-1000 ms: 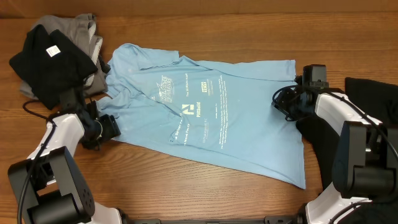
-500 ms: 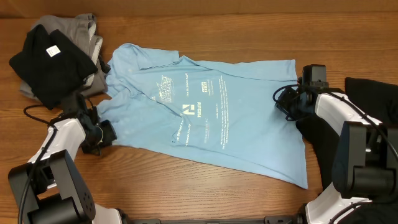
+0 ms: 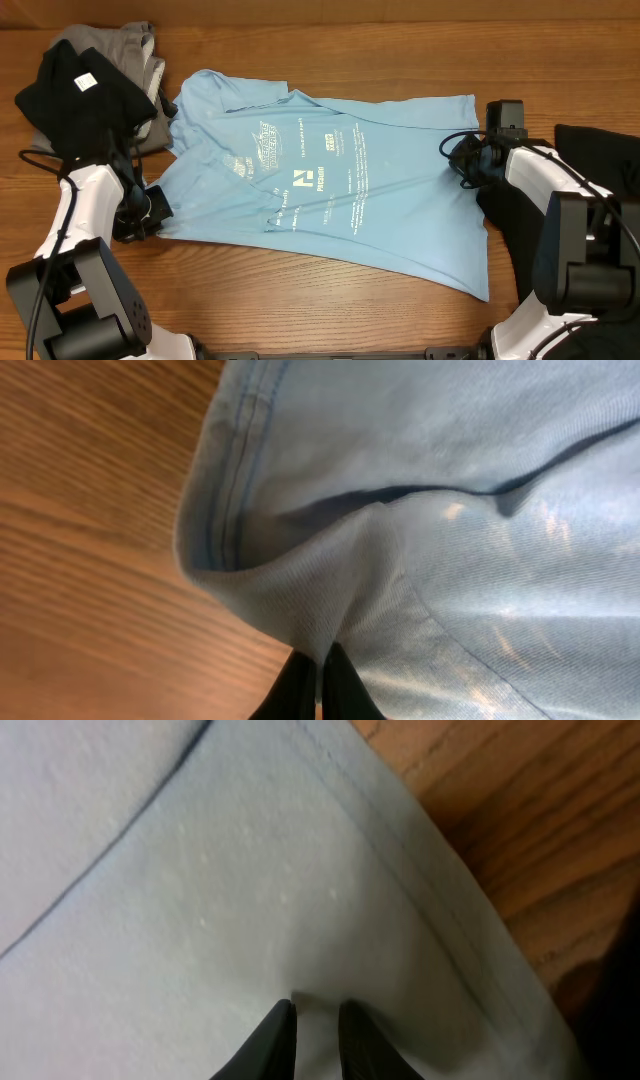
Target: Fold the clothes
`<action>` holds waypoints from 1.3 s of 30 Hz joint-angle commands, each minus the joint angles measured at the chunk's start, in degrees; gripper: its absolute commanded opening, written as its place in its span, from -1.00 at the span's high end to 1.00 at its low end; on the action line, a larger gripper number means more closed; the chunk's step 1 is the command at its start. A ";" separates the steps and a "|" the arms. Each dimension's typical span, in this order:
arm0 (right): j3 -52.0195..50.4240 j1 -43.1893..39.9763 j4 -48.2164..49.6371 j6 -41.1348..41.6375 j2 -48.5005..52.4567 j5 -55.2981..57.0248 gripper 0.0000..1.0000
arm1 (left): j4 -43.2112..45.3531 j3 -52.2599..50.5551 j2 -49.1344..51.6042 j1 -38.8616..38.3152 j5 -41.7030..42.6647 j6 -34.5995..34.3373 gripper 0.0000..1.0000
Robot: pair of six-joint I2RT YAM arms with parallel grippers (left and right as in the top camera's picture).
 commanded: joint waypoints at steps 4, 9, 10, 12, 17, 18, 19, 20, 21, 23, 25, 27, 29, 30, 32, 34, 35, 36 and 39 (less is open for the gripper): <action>0.61 -0.48 -1.03 -2.64 4.70 1.88 0.43 | -3.02 1.81 0.28 -0.35 -1.92 -1.42 0.27; 4.76 -0.48 -6.86 -6.40 2.10 0.31 -0.04 | -5.33 1.84 0.28 -0.35 0.48 -1.38 -0.30; 5.81 -0.48 -8.28 -7.41 1.11 0.31 -0.06 | -5.42 1.84 0.26 -0.35 0.59 -1.36 -0.31; 7.76 -0.48 -11.10 -8.92 -0.98 0.28 -0.11 | -4.96 2.08 0.26 -0.35 1.66 -0.98 -0.32; 12.00 -0.46 -18.47 -9.86 -6.45 -0.04 -0.15 | -1.25 4.61 0.26 -0.85 15.61 7.06 -0.17; 12.41 -0.46 -19.30 -10.97 -7.63 -1.09 -0.15 | -0.17 5.16 0.28 -1.22 17.94 8.70 -0.15; 12.74 -0.46 -20.11 -12.11 -8.94 -2.38 -0.15 | 0.92 5.57 0.28 -1.62 19.47 9.75 -0.12; 12.94 -0.46 -20.87 -12.81 -10.32 -3.43 -0.15 | 2.38 5.95 0.28 -2.12 20.94 10.95 -0.12; 12.98 -0.46 -21.33 -13.25 -11.50 -4.37 -0.16 | 4.15 6.14 0.26 -2.80 22.10 12.41 -0.12; 12.98 -0.46 -22.56 -13.57 -14.27 -6.75 -0.16 | 7.58 6.14 0.31 -4.57 22.18 15.23 -0.13; 12.98 -0.46 -23.82 -14.23 -17.11 -9.86 -0.18 | 11.02 6.10 0.63 -6.75 20.52 16.94 -0.22; 12.98 -0.46 -24.94 -14.84 -19.41 -12.68 -0.22 | 13.66 6.10 1.09 -8.85 19.02 17.77 -0.32; 12.98 -0.46 -26.23 -14.86 -21.24 -14.47 -0.24 | 15.72 6.10 1.97 -10.84 17.05 18.62 -0.39; 12.98 -0.46 -26.77 -14.82 -21.86 -14.82 -0.25 | 16.68 6.10 2.54 -11.87 16.22 19.52 -0.40; 12.98 -0.46 -28.37 -14.84 -22.84 -14.78 -0.25 | 18.34 6.08 3.93 -13.38 14.45 21.05 -0.42; 12.98 -0.46 -29.70 -14.82 -23.06 -14.78 -0.25 | 20.24 6.10 5.88 -14.56 13.46 21.66 -0.41; 12.96 -0.46 -30.21 -14.82 -23.06 -14.75 -0.25 | 21.07 6.10 7.02 -14.99 13.55 21.86 -0.41; 12.92 -0.46 -30.75 -14.82 -23.04 -14.78 -0.25 | 21.81 6.10 8.39 -15.43 13.29 22.12 -0.40; 12.92 -0.46 -31.89 -14.80 -23.04 -14.78 -0.25 | 23.23 6.10 10.99 -15.63 11.82 22.23 -0.34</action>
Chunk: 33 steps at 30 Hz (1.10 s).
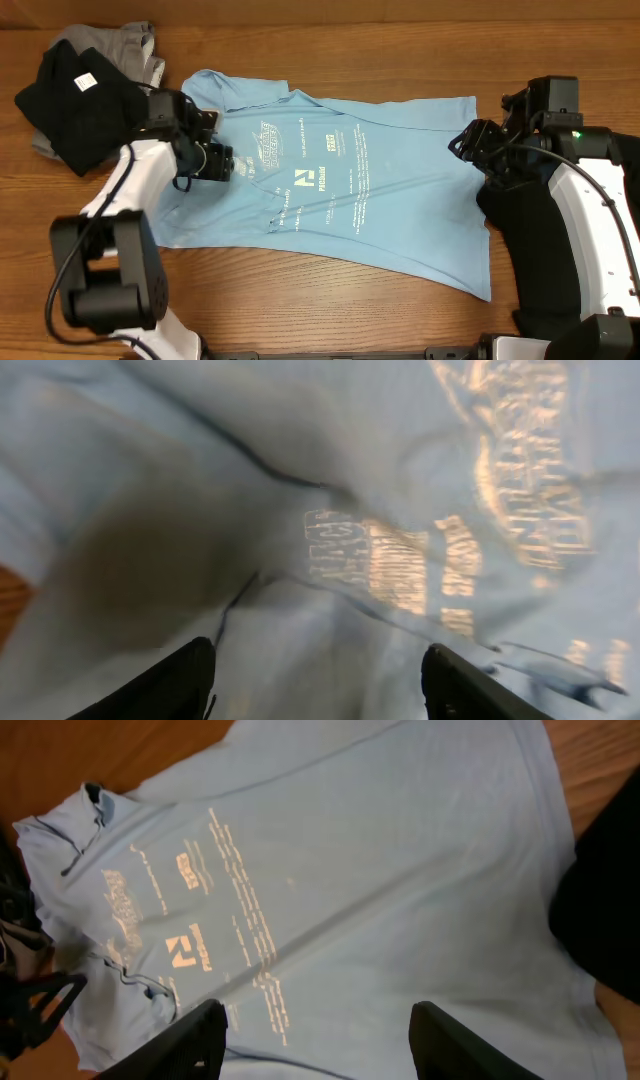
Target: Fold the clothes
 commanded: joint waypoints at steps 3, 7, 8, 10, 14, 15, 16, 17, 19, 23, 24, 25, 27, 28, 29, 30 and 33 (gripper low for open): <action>1.16 -0.42 -0.63 -0.61 -0.87 -0.98 -0.25 | 2.29 0.94 4.07 -0.07 -2.60 2.27 -0.33; 1.16 -0.42 -0.66 -0.37 -0.87 -1.01 -0.26 | 4.59 0.94 4.11 0.07 -2.60 2.27 -0.33; 1.16 -0.42 -0.66 -0.37 -0.87 -0.98 -0.26 | 4.85 0.94 4.17 0.07 -2.45 2.27 -0.33; 1.16 -0.42 -0.68 -0.37 -0.87 -0.98 -0.25 | 4.96 0.94 4.50 0.07 -1.40 2.51 -0.33; 1.16 -0.42 -0.63 -0.37 -0.87 -0.98 -0.25 | 4.52 0.92 5.77 0.07 1.46 2.58 -0.22; 1.16 -0.42 -0.63 -0.37 -0.87 -0.98 -0.25 | 4.44 0.92 6.29 0.07 1.75 2.58 -0.19; 1.16 -0.42 -0.63 -0.37 -0.87 -0.98 -0.25 | 4.24 0.92 6.56 0.07 1.86 2.58 -0.17; 1.16 -0.42 -0.63 -0.37 -0.87 -0.98 -0.25 | 3.91 0.92 6.93 0.07 1.95 2.58 -0.12; 1.16 -0.42 -0.63 -0.37 -0.87 -0.98 -0.26 | 3.19 0.92 7.04 0.07 2.49 2.71 -0.01; 1.16 -0.42 -0.57 -0.37 -0.87 -0.98 -0.25 | 2.51 1.07 6.99 0.07 3.08 2.69 0.28; 1.16 -0.42 -0.57 -0.37 -0.87 -0.98 -0.26 | 2.29 1.18 6.99 0.07 3.08 2.69 0.32; 1.16 -0.42 -0.57 -0.37 -0.87 -0.98 -0.26 | 2.05 1.36 6.99 0.09 3.06 2.69 0.38; 1.16 -0.42 -0.59 -0.37 -0.87 -0.96 -0.25 | 1.60 1.75 6.97 0.07 3.04 2.67 0.43; 1.16 -0.42 -0.57 -0.39 -0.87 -0.96 -0.26 | 1.20 2.05 6.97 0.11 3.02 2.67 0.46; 1.16 -0.42 -0.59 -0.39 -0.87 -0.96 -0.25 | 0.70 2.54 6.97 0.13 2.97 2.67 0.49; 1.16 -0.42 -0.59 -0.39 -0.87 -0.96 -0.26 | 0.17 3.13 6.97 0.13 2.71 2.60 0.53; 1.16 -0.42 -0.59 -0.39 -0.87 -0.96 -0.26 | -1.77 5.29 6.97 0.13 1.11 2.21 0.55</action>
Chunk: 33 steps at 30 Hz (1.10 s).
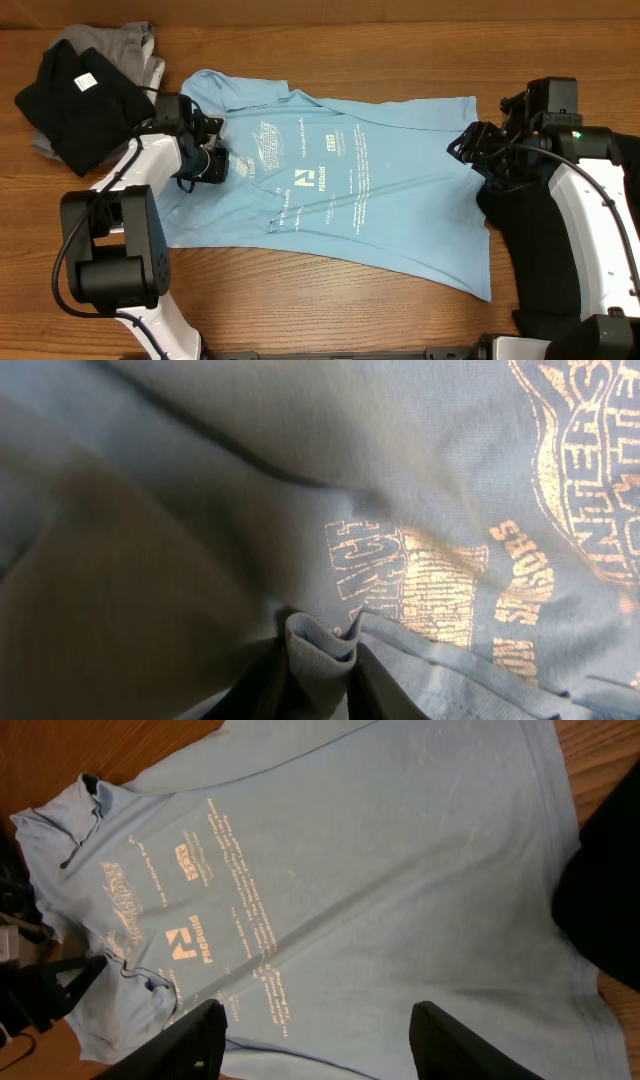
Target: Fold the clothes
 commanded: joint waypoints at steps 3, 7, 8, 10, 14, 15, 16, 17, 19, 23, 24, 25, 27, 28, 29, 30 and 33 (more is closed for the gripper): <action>1.16 -0.42 0.31 -0.22 -0.87 -0.48 -0.25 | -3.78 5.73 0.96 0.07 -2.34 0.42 0.33; 1.16 -0.42 0.31 -0.20 -0.87 -0.48 -0.26 | -5.60 7.30 0.96 0.07 -3.34 0.42 0.28; 1.16 -0.42 0.31 -0.20 -0.87 -0.48 -0.26 | -5.75 7.28 0.98 0.07 -3.32 0.42 0.38; 1.16 -0.42 0.31 -0.22 -0.87 -0.48 -0.26 | -6.14 7.26 1.01 0.07 -3.32 0.42 0.56; 1.16 -0.42 0.28 -0.20 -0.87 -0.48 -0.27 | -6.64 7.15 1.03 0.07 -3.39 0.44 0.33; 1.16 -0.42 0.28 -0.20 -0.87 -0.48 -0.25 | -6.38 6.95 1.03 0.07 -3.37 0.42 -0.02; 1.16 -0.42 0.28 -0.20 -0.87 -0.48 -0.26 | -5.84 6.69 1.05 0.07 -3.34 0.42 -0.19; 1.16 -0.42 0.28 -0.20 -0.87 -0.48 -0.26 | -5.05 6.29 1.11 0.07 -3.34 0.42 -0.27; 1.16 -0.42 0.28 -0.20 -0.87 -0.48 -0.25 | -3.76 5.57 1.11 -0.02 -3.06 0.44 -0.37; 1.16 -0.42 0.31 -0.20 -0.87 -0.48 -0.25 | -2.23 4.46 1.11 -0.04 -1.05 0.46 -0.28; 1.16 -0.42 0.31 -0.20 -0.87 -0.48 -0.26 | -1.95 4.17 1.11 -0.04 -0.70 0.46 -0.20; 1.16 -0.42 0.31 -0.20 -0.87 -0.48 -0.25 | -1.88 3.93 1.11 -0.04 -0.37 0.44 -0.08; 1.16 -0.42 0.26 -0.20 -0.87 -0.48 -0.25 | -1.90 3.67 1.11 -0.04 -0.24 0.46 0.04; 1.16 -0.42 0.24 -0.20 -0.87 -0.50 -0.25 | -1.88 3.54 1.11 -0.04 -0.22 0.46 0.05; 1.16 -0.42 0.24 -0.20 -0.87 -0.50 -0.25 | -1.90 3.45 1.11 -0.04 -0.24 0.44 0.03; 1.16 -0.42 0.24 -0.20 -0.87 -0.50 -0.25 | -1.92 3.39 1.11 -0.04 -0.26 0.46 0.02; 1.16 -0.42 0.24 -0.17 -0.87 -0.50 -0.25 | -1.90 3.19 1.11 -0.04 -0.26 0.46 0.02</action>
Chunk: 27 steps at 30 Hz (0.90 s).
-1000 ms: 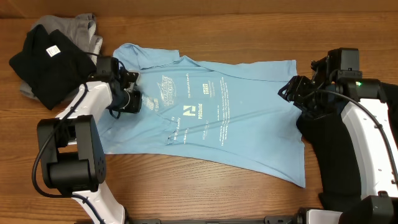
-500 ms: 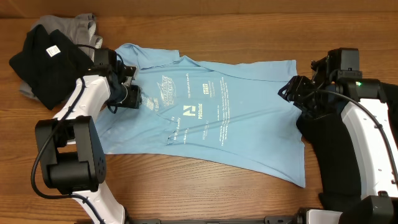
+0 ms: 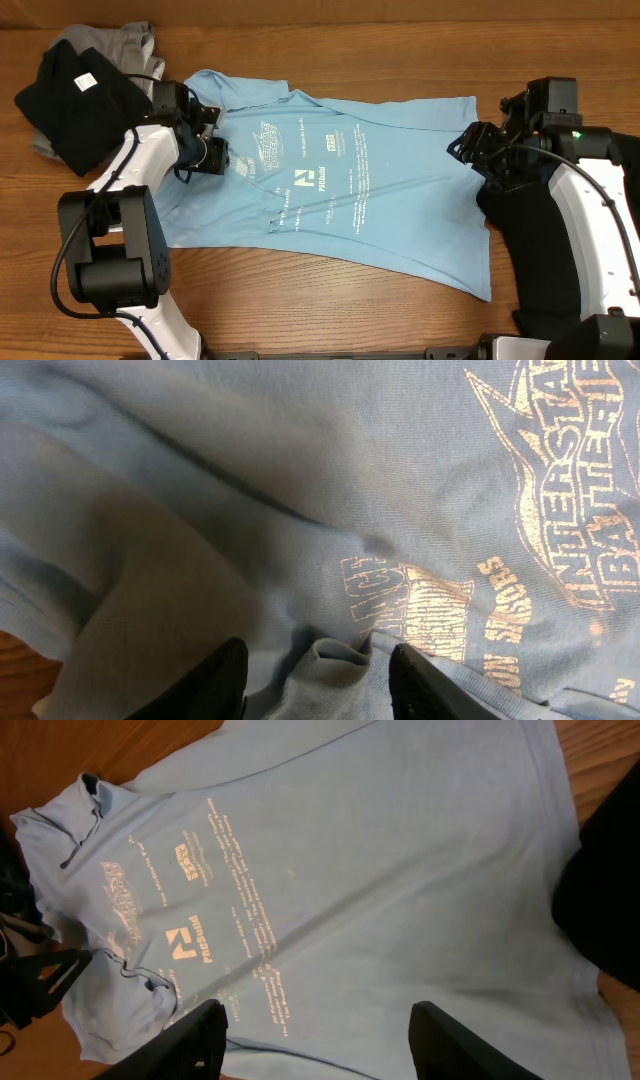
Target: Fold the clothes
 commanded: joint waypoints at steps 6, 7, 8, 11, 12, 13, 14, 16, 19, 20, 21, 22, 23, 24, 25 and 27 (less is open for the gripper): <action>1.16 -0.42 0.22 -0.15 -0.87 -0.48 -0.24 | 0.50 -1.05 1.03 -0.04 1.60 0.48 0.15; 1.16 -0.42 0.22 -0.15 -0.87 -0.48 -0.25 | 0.50 -1.05 1.03 -0.04 2.03 0.48 0.18; 1.16 -0.42 0.22 -0.15 -0.87 -0.48 -0.24 | 0.52 -1.05 1.05 -0.04 2.56 0.50 0.21; 1.16 -0.42 0.24 -0.15 -0.87 -0.48 -0.24 | 0.50 -1.05 1.05 -0.04 3.06 0.48 0.28; 1.16 -0.42 0.22 -0.15 -0.87 -0.50 -0.25 | 0.52 -1.11 1.05 -0.04 3.04 0.48 0.32; 1.16 -0.42 0.17 -0.17 -0.87 -0.50 -0.24 | 0.59 -1.22 1.05 -0.04 3.06 0.48 0.36; 1.16 -0.42 0.07 -0.17 -0.87 -0.48 -0.24 | 0.72 -1.38 1.05 -0.04 3.06 0.48 0.41; 1.16 -0.42 -0.02 -0.17 -0.87 -0.48 -0.24 | 1.16 -1.92 1.05 -0.04 3.04 0.48 0.44; 1.16 -0.42 -0.02 -0.17 -0.90 -0.50 -0.24 | 2.45 -3.13 1.05 -0.04 3.04 0.48 0.35; 1.16 -0.42 -0.07 -0.17 -0.90 -0.50 -0.24 | 3.13 -3.69 1.05 -0.04 3.02 0.48 0.21; 1.16 -0.42 -0.13 -0.17 -0.90 -0.50 -0.24 | 3.56 -4.13 1.05 -0.04 3.02 0.48 0.16; 1.16 -0.42 -0.22 -0.17 -0.90 -0.50 -0.25 | 3.87 -4.52 1.05 -0.04 3.02 0.48 0.14; 1.16 -0.42 -0.26 -0.17 -0.90 -0.50 -0.24 | 3.96 -4.66 1.05 -0.04 3.02 0.48 0.17; 1.16 -0.42 -0.26 -0.17 -0.90 -0.50 -0.25 | 3.96 -4.66 1.05 -0.04 3.02 0.48 0.28; 1.16 -0.42 -0.24 -0.15 -0.90 -0.50 -0.24 | 3.98 -4.61 1.01 -0.04 3.02 0.48 0.42; 1.16 -0.42 -0.24 -0.17 -0.90 -0.50 -0.25 | 3.56 -4.20 0.90 -0.04 3.02 0.48 0.53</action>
